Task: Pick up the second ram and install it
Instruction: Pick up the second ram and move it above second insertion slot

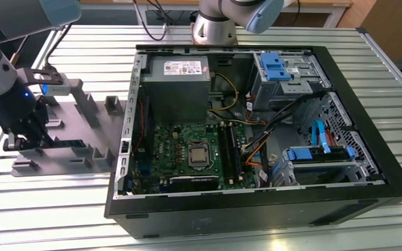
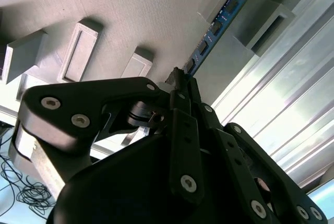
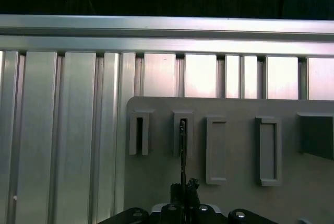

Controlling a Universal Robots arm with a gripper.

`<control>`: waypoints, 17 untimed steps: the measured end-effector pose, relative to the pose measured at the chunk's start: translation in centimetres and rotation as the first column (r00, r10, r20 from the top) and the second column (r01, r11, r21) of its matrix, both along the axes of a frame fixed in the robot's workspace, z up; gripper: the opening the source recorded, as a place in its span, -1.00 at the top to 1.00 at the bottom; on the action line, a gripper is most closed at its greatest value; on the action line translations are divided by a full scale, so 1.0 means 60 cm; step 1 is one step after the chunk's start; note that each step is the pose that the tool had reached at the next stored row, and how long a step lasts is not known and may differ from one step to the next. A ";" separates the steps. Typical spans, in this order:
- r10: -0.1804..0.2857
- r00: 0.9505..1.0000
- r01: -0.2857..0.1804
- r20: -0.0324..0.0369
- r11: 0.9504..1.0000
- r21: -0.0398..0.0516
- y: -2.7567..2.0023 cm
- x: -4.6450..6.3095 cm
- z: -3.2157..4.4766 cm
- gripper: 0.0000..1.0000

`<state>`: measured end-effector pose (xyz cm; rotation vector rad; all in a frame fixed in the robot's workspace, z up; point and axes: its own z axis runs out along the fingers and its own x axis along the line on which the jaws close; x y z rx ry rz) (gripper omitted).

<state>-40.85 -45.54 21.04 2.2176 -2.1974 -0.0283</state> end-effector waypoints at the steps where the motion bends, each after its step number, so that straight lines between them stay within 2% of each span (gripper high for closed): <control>1: 0.000 1.000 0.000 0.000 1.000 0.000 0.0000 0.000 0.001 0.73; 17: 0.000 1.000 0.000 0.000 1.000 0.000 0.0000 0.000 0.009 0.73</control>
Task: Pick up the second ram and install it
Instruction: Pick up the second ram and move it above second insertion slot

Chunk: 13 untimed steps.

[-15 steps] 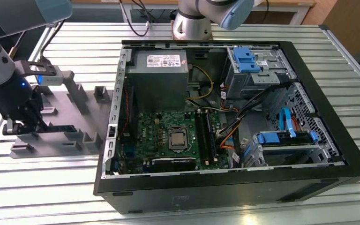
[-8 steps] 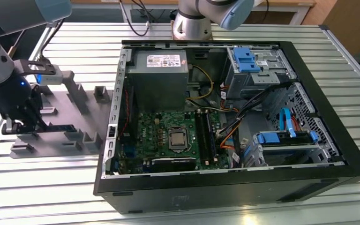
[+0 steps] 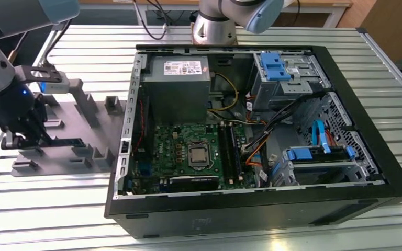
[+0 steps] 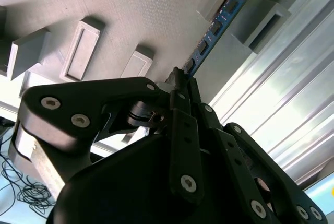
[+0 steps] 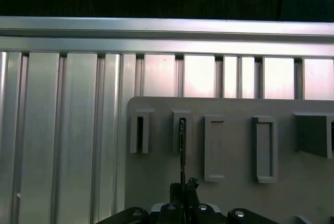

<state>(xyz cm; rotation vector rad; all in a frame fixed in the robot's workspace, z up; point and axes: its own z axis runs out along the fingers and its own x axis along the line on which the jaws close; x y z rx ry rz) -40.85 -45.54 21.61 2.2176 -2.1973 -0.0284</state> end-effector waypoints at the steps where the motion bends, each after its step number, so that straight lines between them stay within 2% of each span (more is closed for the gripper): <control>1: 0.000 1.000 0.000 0.000 1.000 0.000 0.0000 0.000 0.001 0.73; 13: 0.000 1.000 0.000 0.000 1.000 0.000 0.0000 0.000 0.020 0.73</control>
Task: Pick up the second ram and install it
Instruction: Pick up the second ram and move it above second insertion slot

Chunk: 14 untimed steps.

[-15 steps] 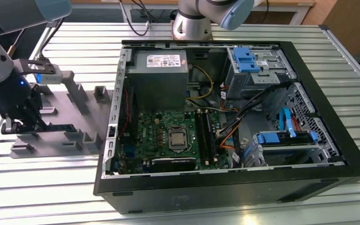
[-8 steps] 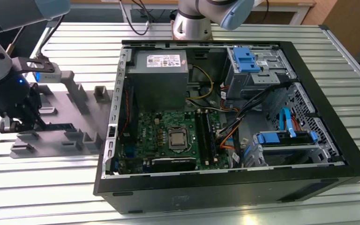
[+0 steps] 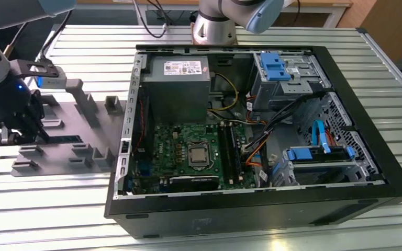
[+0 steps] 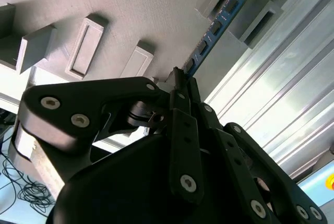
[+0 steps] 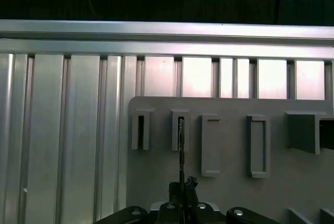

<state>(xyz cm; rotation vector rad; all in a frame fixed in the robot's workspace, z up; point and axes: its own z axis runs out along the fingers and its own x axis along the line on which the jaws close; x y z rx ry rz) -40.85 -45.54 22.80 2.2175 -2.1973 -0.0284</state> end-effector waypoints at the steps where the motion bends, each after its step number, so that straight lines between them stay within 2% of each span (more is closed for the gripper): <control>1: 0.000 1.000 0.000 0.000 1.000 0.000 0.0000 0.000 0.002 0.73; 14: 0.000 1.000 0.000 0.000 1.000 0.000 0.0000 0.000 0.026 0.73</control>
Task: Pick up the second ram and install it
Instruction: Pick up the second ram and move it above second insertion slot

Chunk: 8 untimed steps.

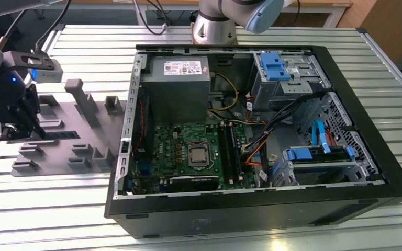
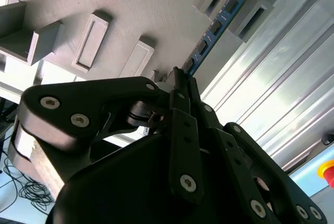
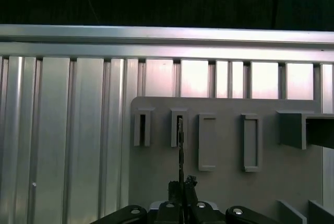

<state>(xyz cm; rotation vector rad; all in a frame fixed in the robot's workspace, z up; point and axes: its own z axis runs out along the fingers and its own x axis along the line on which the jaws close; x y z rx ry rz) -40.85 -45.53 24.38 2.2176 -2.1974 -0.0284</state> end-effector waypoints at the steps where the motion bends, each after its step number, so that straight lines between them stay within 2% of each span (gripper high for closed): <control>1: 0.000 1.000 0.000 0.000 1.000 0.000 0.0000 0.000 0.002 0.73; 8: 0.000 1.000 0.000 0.000 1.000 0.000 0.0000 0.000 0.012 0.73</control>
